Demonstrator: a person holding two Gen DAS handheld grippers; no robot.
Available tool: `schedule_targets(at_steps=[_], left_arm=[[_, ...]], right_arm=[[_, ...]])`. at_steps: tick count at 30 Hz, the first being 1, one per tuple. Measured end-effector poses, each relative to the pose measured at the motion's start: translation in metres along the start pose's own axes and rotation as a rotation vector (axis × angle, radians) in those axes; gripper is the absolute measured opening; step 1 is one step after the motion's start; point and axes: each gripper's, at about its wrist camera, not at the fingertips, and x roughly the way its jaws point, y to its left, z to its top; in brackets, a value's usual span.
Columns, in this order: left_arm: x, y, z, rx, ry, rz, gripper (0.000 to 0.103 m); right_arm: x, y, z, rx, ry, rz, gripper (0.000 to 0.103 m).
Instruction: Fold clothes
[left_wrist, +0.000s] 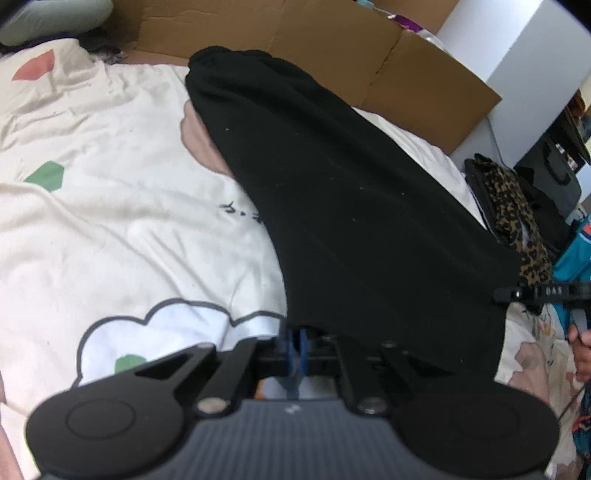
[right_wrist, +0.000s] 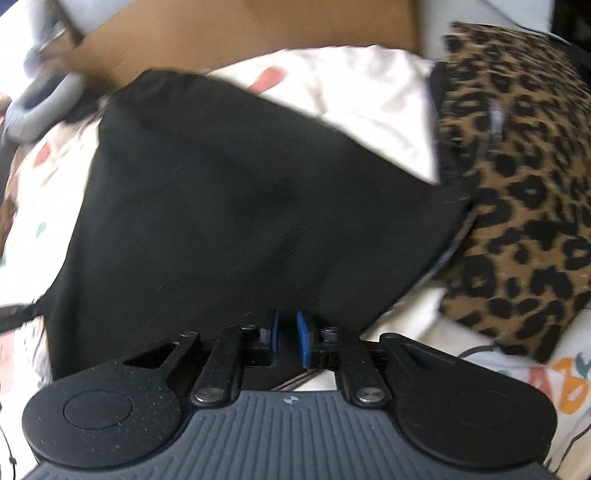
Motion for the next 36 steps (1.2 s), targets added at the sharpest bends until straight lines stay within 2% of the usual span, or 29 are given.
schedule_targets(at_steps=[3,6,7,9,10,18,24,26,29,33,36], left_arm=[[-0.002,-0.004,-0.001,0.022,-0.001,0.009,0.003],[0.0,-0.005,-0.001,0.018,0.0,0.014,0.003],[0.001,-0.005,0.0,0.017,0.002,0.015,0.003],[0.002,-0.005,0.0,0.021,0.005,0.017,0.003],[0.002,-0.005,0.001,0.021,0.007,0.018,0.003],[0.003,-0.007,0.003,0.023,0.008,0.015,0.003],[0.002,-0.006,0.002,0.019,0.007,0.011,0.003],[0.002,-0.006,0.002,0.025,0.008,0.011,0.003],[0.0,-0.007,0.003,0.035,0.007,0.014,0.003],[-0.001,-0.009,0.003,0.038,0.002,0.021,0.003],[-0.001,-0.008,0.002,0.034,0.005,0.024,0.003]], right_arm=[[0.0,-0.009,0.003,0.023,-0.039,-0.014,0.017],[-0.005,-0.018,0.016,0.006,-0.09,-0.066,0.018],[-0.007,-0.021,0.021,0.0,-0.107,-0.084,0.021],[-0.01,-0.027,0.029,-0.011,-0.141,-0.12,0.036],[-0.011,-0.03,0.034,-0.017,-0.158,-0.138,0.038],[-0.012,-0.05,0.046,0.004,-0.2,-0.219,0.039],[-0.005,-0.061,0.04,0.012,-0.159,-0.231,0.039],[-0.002,-0.062,0.039,0.008,-0.155,-0.22,0.037],[-0.002,-0.063,0.037,0.009,-0.157,-0.221,0.01],[-0.007,-0.062,0.037,-0.007,-0.169,-0.23,0.005],[-0.008,-0.063,0.04,-0.016,-0.178,-0.247,0.005]])
